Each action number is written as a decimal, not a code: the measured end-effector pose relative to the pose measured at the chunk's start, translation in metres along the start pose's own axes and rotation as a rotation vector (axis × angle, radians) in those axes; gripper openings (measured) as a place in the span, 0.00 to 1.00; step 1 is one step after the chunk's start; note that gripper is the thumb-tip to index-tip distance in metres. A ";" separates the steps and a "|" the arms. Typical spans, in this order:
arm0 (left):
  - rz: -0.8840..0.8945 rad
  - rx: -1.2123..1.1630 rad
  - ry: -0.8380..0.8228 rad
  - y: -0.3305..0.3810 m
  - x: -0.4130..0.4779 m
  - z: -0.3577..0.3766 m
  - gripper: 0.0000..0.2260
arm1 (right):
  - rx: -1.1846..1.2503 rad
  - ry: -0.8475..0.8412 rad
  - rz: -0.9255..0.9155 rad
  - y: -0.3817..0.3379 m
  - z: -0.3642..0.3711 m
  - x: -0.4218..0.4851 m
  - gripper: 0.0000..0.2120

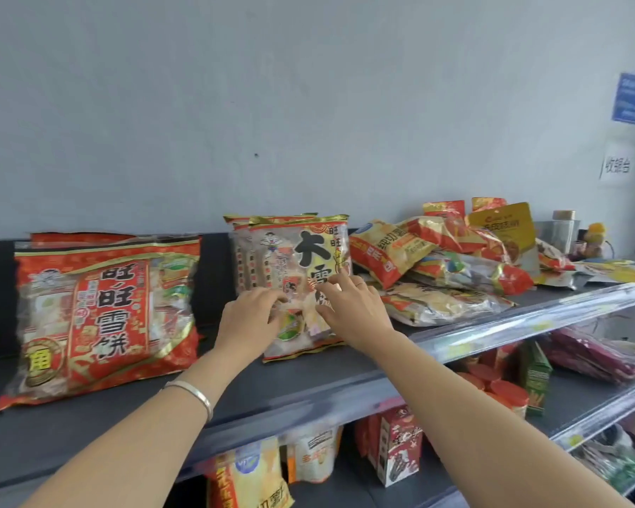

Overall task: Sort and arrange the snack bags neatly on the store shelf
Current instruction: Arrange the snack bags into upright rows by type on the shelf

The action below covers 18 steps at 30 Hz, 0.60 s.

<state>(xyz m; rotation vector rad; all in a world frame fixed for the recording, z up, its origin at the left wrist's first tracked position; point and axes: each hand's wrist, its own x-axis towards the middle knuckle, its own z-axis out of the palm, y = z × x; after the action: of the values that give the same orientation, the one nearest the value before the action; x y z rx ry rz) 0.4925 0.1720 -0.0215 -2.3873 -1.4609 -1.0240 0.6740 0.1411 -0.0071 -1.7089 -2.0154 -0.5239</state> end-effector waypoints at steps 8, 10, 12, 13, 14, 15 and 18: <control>0.177 -0.034 -0.012 0.117 0.050 0.056 0.13 | -0.072 0.007 0.056 0.129 -0.032 -0.025 0.20; 0.208 -0.049 0.002 0.136 0.065 0.065 0.13 | -0.072 0.014 0.084 0.154 -0.037 -0.026 0.20; 0.232 -0.058 0.013 0.151 0.080 0.074 0.13 | -0.046 0.026 0.127 0.176 -0.039 -0.024 0.20; 0.242 -0.065 0.010 0.156 0.087 0.079 0.14 | -0.035 0.031 0.149 0.186 -0.039 -0.022 0.19; 0.252 -0.072 0.003 0.161 0.094 0.084 0.14 | -0.025 0.035 0.169 0.196 -0.039 -0.020 0.19; 0.261 -0.074 -0.007 0.165 0.101 0.089 0.14 | -0.012 0.043 0.189 0.205 -0.038 -0.018 0.19; 0.279 -0.088 0.001 0.174 0.124 0.106 0.13 | 0.017 0.078 0.249 0.233 -0.034 -0.011 0.18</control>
<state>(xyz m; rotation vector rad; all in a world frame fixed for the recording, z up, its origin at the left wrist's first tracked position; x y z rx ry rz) 0.7236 0.2223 0.0122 -2.5568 -1.0611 -1.0382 0.9081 0.1512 0.0159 -1.8653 -1.7166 -0.4786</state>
